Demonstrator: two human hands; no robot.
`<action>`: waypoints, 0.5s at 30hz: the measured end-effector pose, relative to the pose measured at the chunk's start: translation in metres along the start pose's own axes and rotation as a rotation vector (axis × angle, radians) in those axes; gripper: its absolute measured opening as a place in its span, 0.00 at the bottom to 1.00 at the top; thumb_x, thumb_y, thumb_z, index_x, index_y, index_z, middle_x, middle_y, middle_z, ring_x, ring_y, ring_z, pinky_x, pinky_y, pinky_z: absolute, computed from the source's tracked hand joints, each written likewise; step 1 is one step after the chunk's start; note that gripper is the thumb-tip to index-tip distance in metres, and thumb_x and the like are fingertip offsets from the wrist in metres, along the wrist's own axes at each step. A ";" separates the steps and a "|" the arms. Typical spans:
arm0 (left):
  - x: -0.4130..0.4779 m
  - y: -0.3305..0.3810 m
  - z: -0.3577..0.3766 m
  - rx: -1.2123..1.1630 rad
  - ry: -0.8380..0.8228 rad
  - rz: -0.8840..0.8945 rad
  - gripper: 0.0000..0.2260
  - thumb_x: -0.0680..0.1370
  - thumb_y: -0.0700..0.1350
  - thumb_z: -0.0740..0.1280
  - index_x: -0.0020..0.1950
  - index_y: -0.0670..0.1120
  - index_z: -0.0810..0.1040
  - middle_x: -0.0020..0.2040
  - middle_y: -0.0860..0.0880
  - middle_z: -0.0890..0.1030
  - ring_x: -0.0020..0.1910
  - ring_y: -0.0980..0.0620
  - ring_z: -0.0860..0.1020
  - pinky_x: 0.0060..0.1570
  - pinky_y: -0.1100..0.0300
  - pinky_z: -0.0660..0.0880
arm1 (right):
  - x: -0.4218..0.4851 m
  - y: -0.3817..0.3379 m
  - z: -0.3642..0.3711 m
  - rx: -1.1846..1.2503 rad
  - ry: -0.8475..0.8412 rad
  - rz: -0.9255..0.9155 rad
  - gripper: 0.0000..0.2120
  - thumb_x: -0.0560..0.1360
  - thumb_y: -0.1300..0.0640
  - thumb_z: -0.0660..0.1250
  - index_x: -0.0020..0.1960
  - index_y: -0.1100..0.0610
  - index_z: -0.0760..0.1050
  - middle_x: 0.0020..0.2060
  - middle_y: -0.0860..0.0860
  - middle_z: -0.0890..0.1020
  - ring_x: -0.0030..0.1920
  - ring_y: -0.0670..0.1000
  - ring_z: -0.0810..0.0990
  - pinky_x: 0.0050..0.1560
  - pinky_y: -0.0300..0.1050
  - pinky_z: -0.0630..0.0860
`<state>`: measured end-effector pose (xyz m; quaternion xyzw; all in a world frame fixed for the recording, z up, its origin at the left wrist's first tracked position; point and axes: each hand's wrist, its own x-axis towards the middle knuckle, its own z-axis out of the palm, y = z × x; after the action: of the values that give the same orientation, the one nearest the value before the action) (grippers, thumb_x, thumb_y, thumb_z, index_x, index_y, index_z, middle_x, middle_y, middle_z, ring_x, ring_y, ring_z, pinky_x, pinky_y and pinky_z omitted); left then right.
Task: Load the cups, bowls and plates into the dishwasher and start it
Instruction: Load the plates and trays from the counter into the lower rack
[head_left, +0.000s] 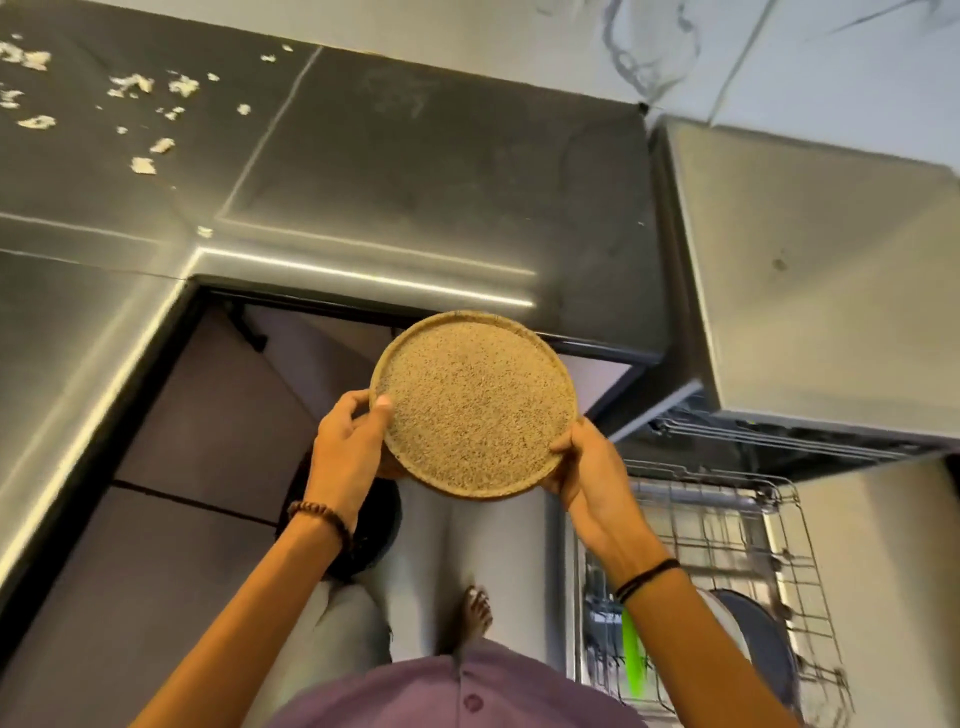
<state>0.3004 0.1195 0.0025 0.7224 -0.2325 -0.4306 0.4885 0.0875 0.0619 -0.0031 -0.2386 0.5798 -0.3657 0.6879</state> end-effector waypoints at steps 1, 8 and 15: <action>-0.008 -0.001 0.008 0.002 -0.029 -0.002 0.08 0.81 0.49 0.62 0.55 0.47 0.77 0.41 0.54 0.82 0.39 0.57 0.82 0.39 0.53 0.82 | -0.006 0.005 -0.013 0.019 0.022 0.003 0.09 0.72 0.69 0.56 0.43 0.56 0.68 0.35 0.50 0.74 0.34 0.48 0.72 0.26 0.39 0.74; -0.040 -0.014 0.040 0.101 -0.228 -0.006 0.08 0.81 0.48 0.62 0.56 0.45 0.76 0.45 0.50 0.83 0.41 0.50 0.82 0.35 0.52 0.82 | -0.045 0.041 -0.071 0.196 0.182 0.007 0.09 0.73 0.69 0.57 0.48 0.56 0.69 0.40 0.53 0.74 0.38 0.49 0.73 0.33 0.41 0.77; -0.051 -0.034 0.049 0.202 -0.413 -0.009 0.09 0.81 0.51 0.62 0.56 0.49 0.76 0.51 0.51 0.81 0.44 0.45 0.82 0.39 0.50 0.81 | -0.081 0.070 -0.096 0.247 0.335 -0.019 0.08 0.72 0.67 0.57 0.46 0.56 0.69 0.42 0.55 0.73 0.40 0.51 0.72 0.35 0.44 0.70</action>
<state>0.2295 0.1477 -0.0152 0.6652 -0.3663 -0.5459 0.3540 0.0055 0.1774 -0.0253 -0.0938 0.6344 -0.4751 0.6025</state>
